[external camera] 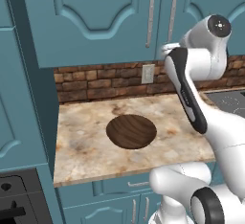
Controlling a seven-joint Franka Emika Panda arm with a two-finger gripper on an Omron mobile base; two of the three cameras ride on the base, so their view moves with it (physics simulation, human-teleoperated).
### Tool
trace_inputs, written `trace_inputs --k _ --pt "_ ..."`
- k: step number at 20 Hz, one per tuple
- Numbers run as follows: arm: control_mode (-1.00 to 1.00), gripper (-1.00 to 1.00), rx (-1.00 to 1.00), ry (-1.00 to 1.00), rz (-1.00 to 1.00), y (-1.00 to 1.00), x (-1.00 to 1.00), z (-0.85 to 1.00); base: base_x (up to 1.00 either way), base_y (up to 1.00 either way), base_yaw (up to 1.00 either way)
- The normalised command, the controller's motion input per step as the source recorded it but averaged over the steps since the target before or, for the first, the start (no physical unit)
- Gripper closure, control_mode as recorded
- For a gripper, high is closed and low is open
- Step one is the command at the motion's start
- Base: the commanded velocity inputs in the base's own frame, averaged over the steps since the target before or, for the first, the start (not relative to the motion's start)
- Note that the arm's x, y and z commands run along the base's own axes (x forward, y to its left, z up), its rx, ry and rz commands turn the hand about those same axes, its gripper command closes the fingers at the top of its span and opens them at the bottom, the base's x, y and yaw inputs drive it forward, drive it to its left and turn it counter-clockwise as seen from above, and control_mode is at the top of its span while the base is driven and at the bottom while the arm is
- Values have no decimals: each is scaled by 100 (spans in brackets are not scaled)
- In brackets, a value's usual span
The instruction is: Open the cabinet and setup a tea strainer by placing it in the bowl upright.
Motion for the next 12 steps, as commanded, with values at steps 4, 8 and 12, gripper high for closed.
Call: trace_inputs --k 4,8,12 --pt "-100 -100 15 -15 0 -3 -4 76 0 0 0" --pt "-100 -100 25 0 -2 -11 0 48 0 0 0" --pt "-100 -100 19 -5 -2 -19 0 40 0 0 0"
